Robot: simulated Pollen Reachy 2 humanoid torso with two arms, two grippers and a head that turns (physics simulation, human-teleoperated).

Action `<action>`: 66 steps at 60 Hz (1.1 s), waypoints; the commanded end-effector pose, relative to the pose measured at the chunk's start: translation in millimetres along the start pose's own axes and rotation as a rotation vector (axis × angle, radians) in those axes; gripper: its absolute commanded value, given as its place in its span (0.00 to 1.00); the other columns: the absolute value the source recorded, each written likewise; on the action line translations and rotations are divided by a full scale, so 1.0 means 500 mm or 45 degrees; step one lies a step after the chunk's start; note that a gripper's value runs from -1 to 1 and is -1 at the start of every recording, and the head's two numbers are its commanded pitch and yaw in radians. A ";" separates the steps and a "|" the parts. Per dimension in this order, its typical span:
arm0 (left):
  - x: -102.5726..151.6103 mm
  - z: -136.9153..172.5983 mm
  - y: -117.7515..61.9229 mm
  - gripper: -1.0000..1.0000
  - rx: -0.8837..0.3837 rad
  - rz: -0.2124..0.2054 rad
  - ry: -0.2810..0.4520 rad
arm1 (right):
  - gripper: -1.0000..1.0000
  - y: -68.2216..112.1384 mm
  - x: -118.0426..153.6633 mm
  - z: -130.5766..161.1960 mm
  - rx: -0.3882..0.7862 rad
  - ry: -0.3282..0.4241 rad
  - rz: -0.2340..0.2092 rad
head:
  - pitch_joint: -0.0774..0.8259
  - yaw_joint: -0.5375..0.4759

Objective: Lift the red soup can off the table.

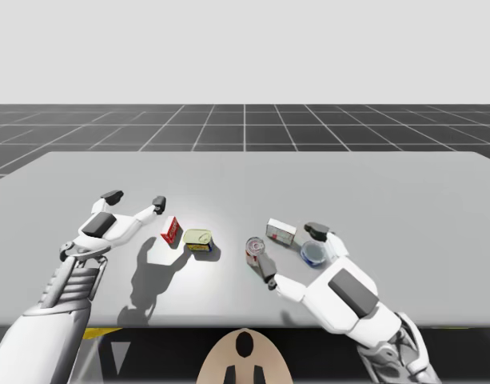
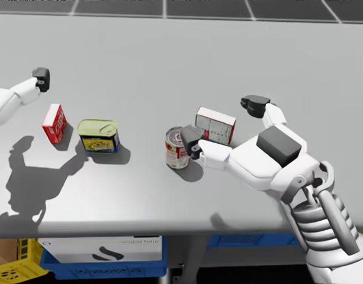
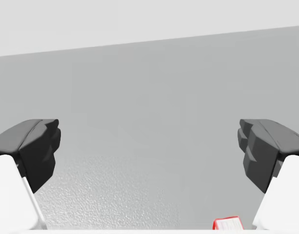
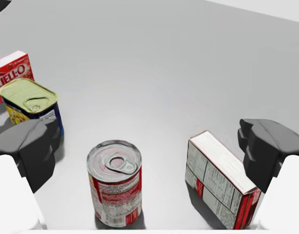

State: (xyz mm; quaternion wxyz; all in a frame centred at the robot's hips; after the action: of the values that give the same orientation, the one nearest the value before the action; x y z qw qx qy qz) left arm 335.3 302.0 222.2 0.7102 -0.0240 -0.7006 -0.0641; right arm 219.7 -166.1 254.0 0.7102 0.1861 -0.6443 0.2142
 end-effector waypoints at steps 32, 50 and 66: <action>0.000 0.003 -0.001 0.00 0.000 0.002 -0.001 | 0.00 0.067 -0.138 -0.127 0.146 0.196 -0.140 | 0.87 0.47; 0.002 0.004 0.000 0.00 0.000 0.005 -0.008 | 0.00 0.076 -0.152 -0.186 0.180 0.265 -0.162 | 0.87 0.48; 0.003 0.006 0.001 0.00 0.001 0.005 -0.011 | 0.27 0.079 -0.156 -0.199 0.185 0.248 -0.152 | 0.87 0.48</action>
State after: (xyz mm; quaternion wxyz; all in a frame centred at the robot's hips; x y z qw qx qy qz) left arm 332.9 302.4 223.5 0.7078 -0.0253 -0.7032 -0.0624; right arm 277.6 -106.3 166.5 0.7721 0.2215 -0.5378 0.2562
